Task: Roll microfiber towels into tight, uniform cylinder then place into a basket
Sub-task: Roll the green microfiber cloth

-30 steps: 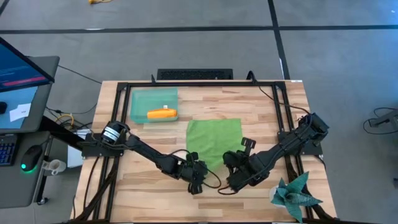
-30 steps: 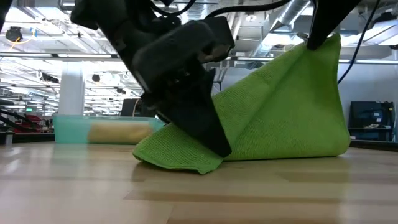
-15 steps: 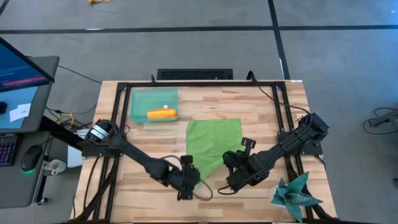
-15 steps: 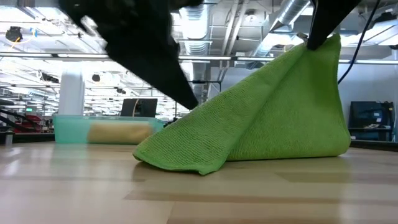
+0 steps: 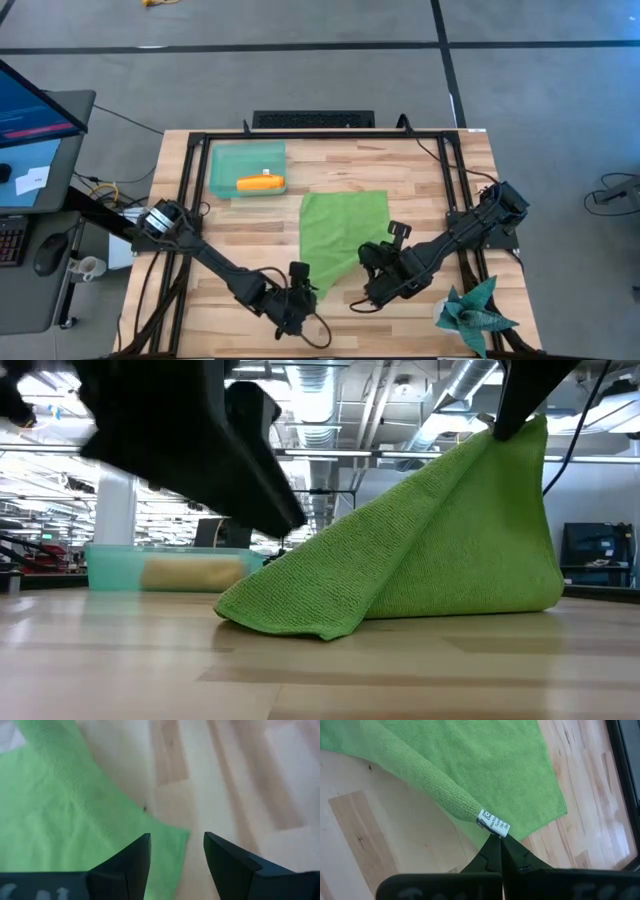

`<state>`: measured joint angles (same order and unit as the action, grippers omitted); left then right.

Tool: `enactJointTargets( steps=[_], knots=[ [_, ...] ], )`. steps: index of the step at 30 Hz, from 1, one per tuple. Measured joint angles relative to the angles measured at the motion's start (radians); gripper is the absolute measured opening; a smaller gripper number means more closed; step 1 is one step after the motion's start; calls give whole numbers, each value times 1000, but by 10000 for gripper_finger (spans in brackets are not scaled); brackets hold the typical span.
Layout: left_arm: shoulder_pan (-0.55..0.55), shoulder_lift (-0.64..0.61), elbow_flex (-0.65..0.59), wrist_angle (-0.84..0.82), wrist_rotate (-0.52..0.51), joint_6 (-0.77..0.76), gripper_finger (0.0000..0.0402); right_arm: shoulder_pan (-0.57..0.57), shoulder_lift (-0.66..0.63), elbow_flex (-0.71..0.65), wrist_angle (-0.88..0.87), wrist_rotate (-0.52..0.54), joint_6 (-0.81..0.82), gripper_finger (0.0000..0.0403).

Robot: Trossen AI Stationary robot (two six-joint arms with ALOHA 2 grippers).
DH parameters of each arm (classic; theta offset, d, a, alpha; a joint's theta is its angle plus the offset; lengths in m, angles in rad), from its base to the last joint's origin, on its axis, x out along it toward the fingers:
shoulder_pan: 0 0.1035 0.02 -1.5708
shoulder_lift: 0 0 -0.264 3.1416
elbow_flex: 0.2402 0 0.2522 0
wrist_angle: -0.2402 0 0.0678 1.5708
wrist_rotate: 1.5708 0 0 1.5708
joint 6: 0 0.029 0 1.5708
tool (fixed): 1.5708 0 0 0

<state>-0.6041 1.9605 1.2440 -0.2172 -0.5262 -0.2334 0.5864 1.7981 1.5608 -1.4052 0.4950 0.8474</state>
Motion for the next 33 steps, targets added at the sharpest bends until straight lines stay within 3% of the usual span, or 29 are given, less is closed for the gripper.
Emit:
enactJointTargets(
  steps=[12, 23, 27, 33],
  knots=[
    [62, 102, 3, 59, 111, 26, 176, -13, 0, 0, -3, 0, -9, 6],
    [104, 97, -34, 79, 164, -45, 170, -13, 0, 0, -4, -1, -9, 6],
    [120, 95, -61, 98, 167, -71, 133, -12, 0, 0, -4, -2, -9, 6],
    [115, 99, -71, 165, 155, 12, 41, -11, 0, 0, -5, -26, -17, 6]
  ],
)
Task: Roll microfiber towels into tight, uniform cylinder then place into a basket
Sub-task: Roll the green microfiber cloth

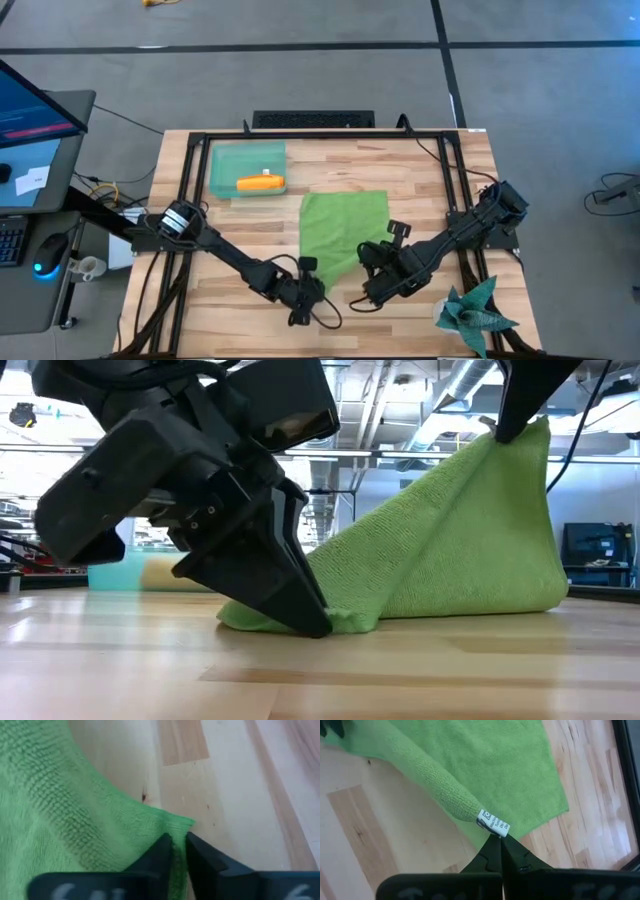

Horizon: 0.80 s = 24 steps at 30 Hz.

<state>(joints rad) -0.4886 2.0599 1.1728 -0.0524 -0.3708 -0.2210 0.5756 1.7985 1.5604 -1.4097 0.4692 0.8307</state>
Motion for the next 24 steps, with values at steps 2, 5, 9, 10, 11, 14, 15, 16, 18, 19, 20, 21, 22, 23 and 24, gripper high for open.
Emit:
enactJointTargets(
  steps=[2, 5, 9, 10, 11, 14, 15, 16, 18, 19, 20, 21, 22, 23, 24],
  knots=[
    [-6, 2, 0, 14, -4, 9, 13, 3, 0, 0, -2, -1, 0, 6],
    [-17, 3, -1, 33, -15, -10, 7, 14, 0, 0, -12, -21, 0, 6],
    [-44, -12, -3, 15, -47, -25, 2, 43, 0, 0, -14, -64, 0, 6],
    [-51, -22, -5, 4, -60, -25, 2, 52, 0, 0, -14, -73, 0, 6],
    [-59, -35, -4, -2, -75, -25, 2, 61, 0, 0, -13, -80, 0, 6],
    [-87, -80, -3, -34, -141, -39, 2, 91, 0, 0, -7, -91, 3, 6],
    [-97, -93, -3, -47, -162, -47, 1, 102, 0, 0, -5, -98, 7, 6],
    [-107, -107, -3, -63, -181, -53, 1, 112, 0, 0, -2, -106, 7, 6],
    [-127, -137, -3, -85, -217, -66, 1, 135, 0, 0, 2, -116, 7, 6],
    [-138, -151, -2, -90, -233, -74, 1, 145, 0, 0, 3, -122, 7, 6],
    [-148, -166, -2, -103, -251, -81, 1, 155, 0, 0, 4, -129, 8, 6],
    [-159, -179, -2, -119, -268, -90, 1, 166, 0, 0, 4, -132, 8, 6],
    [-169, -190, -2, -130, -285, -99, 1, 177, 0, 0, 5, -133, 8, 6],
    [-178, -201, -2, -142, -301, -113, 1, 188, 0, 0, 8, -133, 8, 6],
    [-188, -214, -2, -154, -319, -132, 1, 197, 0, 0, 15, -132, 8, 6]
  ],
)
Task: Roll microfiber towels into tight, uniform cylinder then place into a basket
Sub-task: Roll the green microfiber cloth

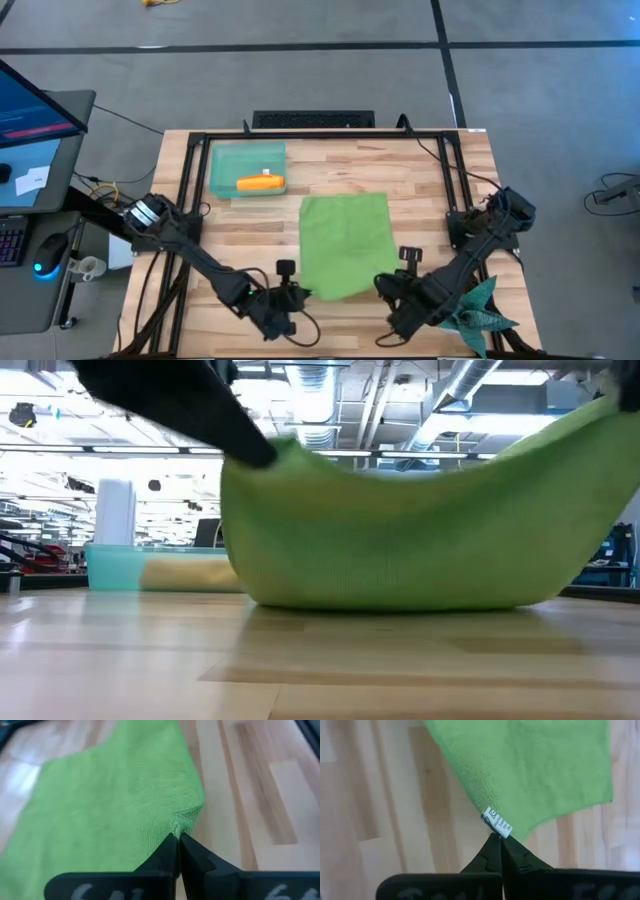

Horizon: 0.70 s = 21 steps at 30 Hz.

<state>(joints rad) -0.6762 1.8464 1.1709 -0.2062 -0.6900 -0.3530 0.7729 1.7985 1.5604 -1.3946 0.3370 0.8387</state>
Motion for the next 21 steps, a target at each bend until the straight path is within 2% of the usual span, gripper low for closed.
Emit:
enactJointTargets(
  steps=[7, 13, 17, 21],
  knots=[
    [-66, -56, 1, -83, -127, -133, 1, 65, 5, 0, 75, 0, 63, 6],
    [-94, -59, 1, -121, -131, -222, 0, 125, 6, 0, 141, -26, 130, 6],
    [-116, -59, 2, -112, -53, -253, 0, 169, 6, 0, 223, -68, 132, 6],
    [-139, -59, 3, -111, 53, -332, 0, 189, 6, 0, 294, -53, 138, 6]
  ],
)
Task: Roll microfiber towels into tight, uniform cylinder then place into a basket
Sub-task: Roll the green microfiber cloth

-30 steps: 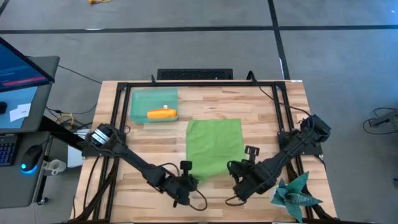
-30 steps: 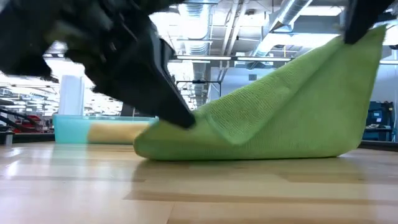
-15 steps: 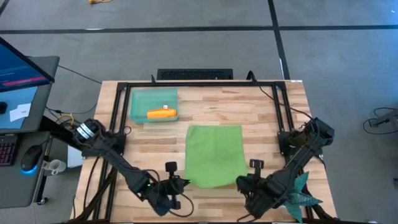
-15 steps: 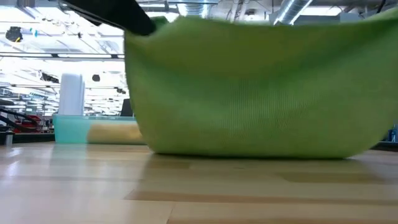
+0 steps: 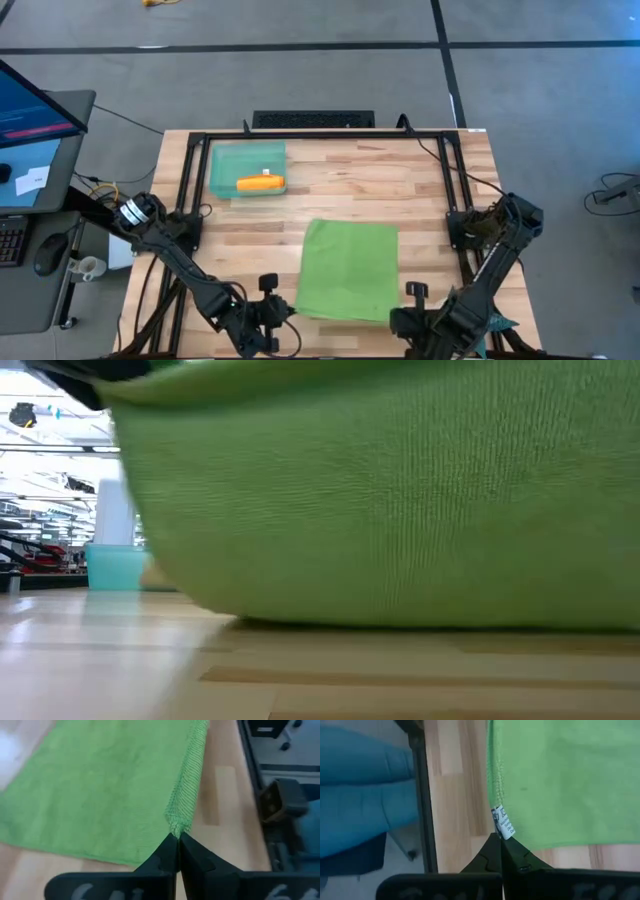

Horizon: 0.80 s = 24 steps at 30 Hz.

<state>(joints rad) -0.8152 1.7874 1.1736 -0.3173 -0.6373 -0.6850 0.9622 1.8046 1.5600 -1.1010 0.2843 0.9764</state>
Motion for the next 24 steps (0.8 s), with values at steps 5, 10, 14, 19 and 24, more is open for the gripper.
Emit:
enactJointTargets(
  steps=[5, 10, 14, 19, 24],
  knots=[
    [-34, 0, 0, 1, 27, -43, 0, 7, 0, -44, 74, 10, 19, 6],
    [-44, 15, 0, -5, 52, -61, 0, 6, 1, -136, 197, -37, 19, 6],
    [-30, 33, -1, -16, 38, -64, 0, 5, 1, -177, 257, -47, 20, 6],
    [-6, 47, -1, -37, -54, -67, 0, 5, 0, -203, 269, -51, 19, 7],
    [42, 46, 0, -54, -177, -8, 0, -19, 0, -205, 153, -38, 14, 10]
  ],
)
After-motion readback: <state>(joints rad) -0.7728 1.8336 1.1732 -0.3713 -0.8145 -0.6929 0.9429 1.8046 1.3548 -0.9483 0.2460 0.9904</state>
